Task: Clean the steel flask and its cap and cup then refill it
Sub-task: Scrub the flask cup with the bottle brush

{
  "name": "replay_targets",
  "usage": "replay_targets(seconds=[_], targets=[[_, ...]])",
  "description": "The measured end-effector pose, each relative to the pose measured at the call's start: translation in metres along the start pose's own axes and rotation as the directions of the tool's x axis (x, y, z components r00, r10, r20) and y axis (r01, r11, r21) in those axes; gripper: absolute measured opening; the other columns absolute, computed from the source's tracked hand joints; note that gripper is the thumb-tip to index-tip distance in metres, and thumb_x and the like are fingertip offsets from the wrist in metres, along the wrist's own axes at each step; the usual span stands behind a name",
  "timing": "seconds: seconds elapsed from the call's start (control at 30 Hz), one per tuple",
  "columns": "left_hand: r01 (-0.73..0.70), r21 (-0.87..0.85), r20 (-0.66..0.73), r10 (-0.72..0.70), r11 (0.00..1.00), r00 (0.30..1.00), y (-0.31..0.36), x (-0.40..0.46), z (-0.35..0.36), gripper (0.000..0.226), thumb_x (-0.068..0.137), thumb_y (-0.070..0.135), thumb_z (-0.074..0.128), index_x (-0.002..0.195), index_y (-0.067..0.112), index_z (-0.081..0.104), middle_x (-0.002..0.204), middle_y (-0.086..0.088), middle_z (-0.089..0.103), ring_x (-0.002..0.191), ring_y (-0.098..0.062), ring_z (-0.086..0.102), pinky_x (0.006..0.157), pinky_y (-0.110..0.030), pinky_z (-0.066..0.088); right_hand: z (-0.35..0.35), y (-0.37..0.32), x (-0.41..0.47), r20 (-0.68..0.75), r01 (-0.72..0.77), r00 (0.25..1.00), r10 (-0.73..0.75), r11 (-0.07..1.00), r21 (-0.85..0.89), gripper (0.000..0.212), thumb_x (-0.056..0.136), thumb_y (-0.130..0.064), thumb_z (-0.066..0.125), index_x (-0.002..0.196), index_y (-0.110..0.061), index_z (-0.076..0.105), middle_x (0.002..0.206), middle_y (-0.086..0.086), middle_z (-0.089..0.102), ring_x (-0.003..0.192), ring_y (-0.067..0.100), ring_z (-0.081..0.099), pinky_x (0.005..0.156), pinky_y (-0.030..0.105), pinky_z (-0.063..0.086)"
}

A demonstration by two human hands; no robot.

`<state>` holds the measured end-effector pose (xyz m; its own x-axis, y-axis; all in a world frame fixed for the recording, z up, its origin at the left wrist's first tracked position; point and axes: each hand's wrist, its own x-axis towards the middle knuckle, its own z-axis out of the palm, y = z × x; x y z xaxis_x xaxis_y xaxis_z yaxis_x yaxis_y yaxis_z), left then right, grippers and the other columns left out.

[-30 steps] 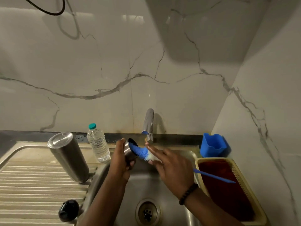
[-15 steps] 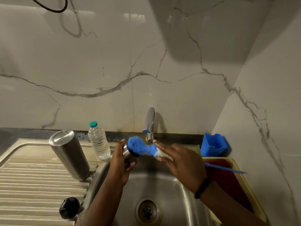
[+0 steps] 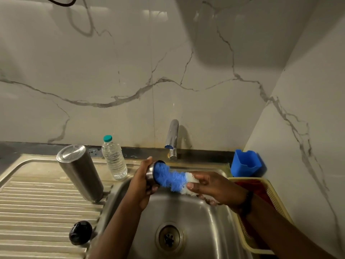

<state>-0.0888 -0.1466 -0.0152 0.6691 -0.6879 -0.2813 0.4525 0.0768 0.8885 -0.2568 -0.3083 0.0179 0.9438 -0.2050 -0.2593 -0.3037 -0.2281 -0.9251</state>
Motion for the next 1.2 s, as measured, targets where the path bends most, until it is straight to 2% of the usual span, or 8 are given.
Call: replay_targets(seconds=[0.23,0.37,0.47,0.6,0.7,0.9,1.03,1.2], targets=[[-0.01,-0.176,-0.092,-0.006,0.984,0.996,-0.014,0.011,-0.004,0.054,0.099,0.056,0.044,0.114,0.007,0.059,0.077,-0.01,0.063,0.051,-0.013,0.048,0.038,-0.019,0.036,0.016,0.01,-0.009,-0.275,0.118,0.955,-0.107,0.993,0.024,0.034,0.092,-0.039,0.063,0.126,-0.042,0.059,0.091,0.002,0.072,0.07,0.012,0.059,0.056,0.027,0.047],[-0.056,-0.16,-0.087,0.043,0.986,0.995,-0.023,0.008,-0.004,0.049,0.093,0.056,0.049,0.118,0.017,0.064,0.089,-0.005,0.067,0.068,-0.012,0.054,0.061,-0.027,0.041,0.028,0.014,-0.004,-0.354,0.125,0.911,-0.213,0.959,-0.256,0.051,0.086,-0.053,0.064,0.133,-0.059,0.045,0.121,-0.021,0.065,0.109,-0.004,0.061,0.093,0.025,0.053],[-0.073,-0.221,-0.036,0.067,0.973,0.997,-0.023,0.002,0.0,0.042,0.1,0.049,0.043,0.12,0.019,0.064,0.101,-0.006,0.071,0.079,-0.014,0.063,0.063,-0.028,0.043,0.037,0.015,0.003,-0.4,0.072,0.884,-0.243,0.915,-0.397,0.054,0.079,-0.073,0.052,0.13,-0.072,0.033,0.122,-0.02,0.064,0.108,-0.002,0.061,0.093,0.029,0.054],[-0.055,-0.255,-0.049,0.044,0.965,0.998,-0.021,0.002,-0.001,0.054,0.093,0.056,0.047,0.128,0.019,0.062,0.117,-0.008,0.073,0.096,-0.018,0.069,0.078,-0.034,0.049,0.039,0.013,0.007,-0.513,0.088,0.806,-0.295,0.917,-0.389,0.052,0.083,-0.065,0.055,0.131,-0.07,0.034,0.123,-0.023,0.063,0.109,-0.006,0.059,0.092,0.024,0.053],[-0.081,-0.304,-0.048,0.069,0.949,0.996,-0.018,0.003,-0.008,0.042,0.1,0.046,0.042,0.125,0.018,0.062,0.118,-0.008,0.074,0.104,-0.022,0.072,0.093,-0.043,0.054,0.046,0.011,0.004,-0.475,0.09,0.824,-0.31,0.899,-0.429,0.052,0.081,-0.07,0.05,0.128,-0.074,0.03,0.119,-0.028,0.06,0.108,-0.008,0.058,0.09,0.02,0.051],[-0.077,-0.464,-0.078,0.046,0.882,0.996,-0.025,0.005,-0.014,0.013,0.099,0.027,0.048,0.093,0.016,0.05,0.109,-0.018,0.067,0.09,-0.023,0.076,0.072,-0.034,0.063,0.05,0.02,0.005,-0.566,-0.05,0.787,-0.247,0.888,-0.457,0.051,0.089,-0.059,0.054,0.137,-0.056,0.038,0.113,-0.016,0.068,0.093,-0.006,0.059,0.084,0.017,0.052],[-0.108,-0.397,-0.075,0.085,0.912,0.994,-0.032,0.008,-0.014,0.039,0.092,0.041,0.057,0.12,0.015,0.061,0.119,-0.013,0.072,0.106,-0.023,0.072,0.08,-0.035,0.062,0.061,0.023,0.006,-0.534,0.008,0.819,-0.212,0.933,-0.359,0.042,0.083,-0.065,0.053,0.124,-0.068,0.042,0.107,-0.036,0.06,0.103,-0.015,0.056,0.085,0.011,0.048],[-0.107,-0.344,-0.052,0.095,0.933,0.994,-0.036,0.012,-0.016,0.099,0.049,0.056,0.095,0.129,0.011,0.056,0.125,-0.014,0.069,0.115,-0.025,0.068,0.085,-0.031,0.06,0.057,0.035,0.015,-0.58,-0.155,0.809,-0.095,0.918,-0.366,0.054,0.09,-0.06,0.053,0.14,-0.042,0.046,0.119,-0.018,0.065,0.102,-0.004,0.059,0.086,0.016,0.048]])
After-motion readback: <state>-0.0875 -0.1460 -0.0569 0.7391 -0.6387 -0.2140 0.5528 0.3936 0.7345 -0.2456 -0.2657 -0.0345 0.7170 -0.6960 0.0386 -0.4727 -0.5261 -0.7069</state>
